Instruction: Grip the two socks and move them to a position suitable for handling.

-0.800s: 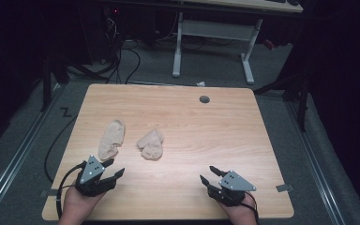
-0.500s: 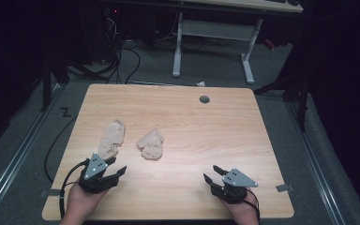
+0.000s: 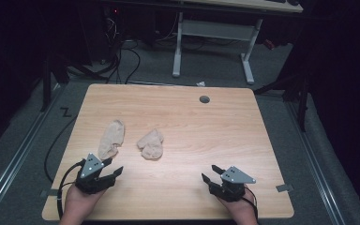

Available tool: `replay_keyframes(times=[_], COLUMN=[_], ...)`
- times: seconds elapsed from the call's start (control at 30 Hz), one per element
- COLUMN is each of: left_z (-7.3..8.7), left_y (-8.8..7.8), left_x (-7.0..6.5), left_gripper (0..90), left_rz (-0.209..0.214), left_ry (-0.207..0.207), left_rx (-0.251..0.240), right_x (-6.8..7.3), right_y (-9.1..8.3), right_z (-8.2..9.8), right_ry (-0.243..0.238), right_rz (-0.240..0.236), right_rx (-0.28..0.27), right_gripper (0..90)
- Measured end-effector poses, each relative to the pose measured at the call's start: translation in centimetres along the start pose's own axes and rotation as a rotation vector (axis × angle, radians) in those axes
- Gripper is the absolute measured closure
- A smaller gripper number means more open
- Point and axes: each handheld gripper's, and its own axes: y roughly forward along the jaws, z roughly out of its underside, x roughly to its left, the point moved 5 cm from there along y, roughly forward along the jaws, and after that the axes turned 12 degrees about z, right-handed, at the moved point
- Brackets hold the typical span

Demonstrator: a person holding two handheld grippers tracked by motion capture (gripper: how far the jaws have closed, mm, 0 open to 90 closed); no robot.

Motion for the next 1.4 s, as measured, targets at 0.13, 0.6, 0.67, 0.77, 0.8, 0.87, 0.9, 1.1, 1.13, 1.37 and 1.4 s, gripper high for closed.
replay_keyframes(times=[0.13,0.6,0.67,0.77,0.8,0.87,0.9,1.1,1.13,1.37,1.4], left_z=[-0.1,-0.3,-0.5,-0.9,-1.4,-2.0,-2.0,-3.9,-3.9,-3.6,-3.3], left_y=[0.9,4.7,5.1,5.6,6.3,7.0,7.0,10.8,11.4,13.8,14.1], left_x=[0.0,-1.3,-1.5,-1.5,-1.3,-1.1,-1.1,-1.4,-1.6,-1.8,-1.7], left_gripper=[46.7,43.5,42.9,42.9,43.1,44.1,44.3,48.7,47.4,58.3,58.3], left_rz=[0.01,0.051,0.046,0.048,0.04,0.035,0.035,0.047,0.05,0.014,0.027], left_ry=[-0.007,0.011,0.016,0.011,0.008,-0.002,-0.002,-0.018,-0.014,0.026,0.008], left_rx=[0.018,0.089,0.09,0.085,0.082,0.08,0.08,0.086,0.099,0.177,0.192], right_x=[-0.1,-1.3,-1.3,-1.2,-1.1,-1.0,-1.0,-1.3,-1.3,-1.0,-0.9], right_y=[0.4,1.4,1.3,1.4,1.7,1.8,1.8,1.5,1.5,1.5,1.5], right_z=[0.0,-3.7,-4.0,-3.6,-2.9,-2.2,-2.2,-1.7,-1.7,-1.6,-1.6], right_ry=[0.016,0.064,0.095,0.115,0.09,0.083,0.083,0.081,0.08,0.072,0.07], right_rz=[-0.013,-0.01,-0.007,-0.013,-0.004,-0.009,-0.009,-0.014,-0.016,-0.026,-0.026], right_rx=[0.011,-0.05,-0.08,-0.076,-0.044,-0.03,-0.03,-0.031,-0.031,-0.03,-0.029], right_gripper=[45.8,55.7,54.8,54.3,53.8,53.3,53.3,55.8,56.4,56.8,56.8])
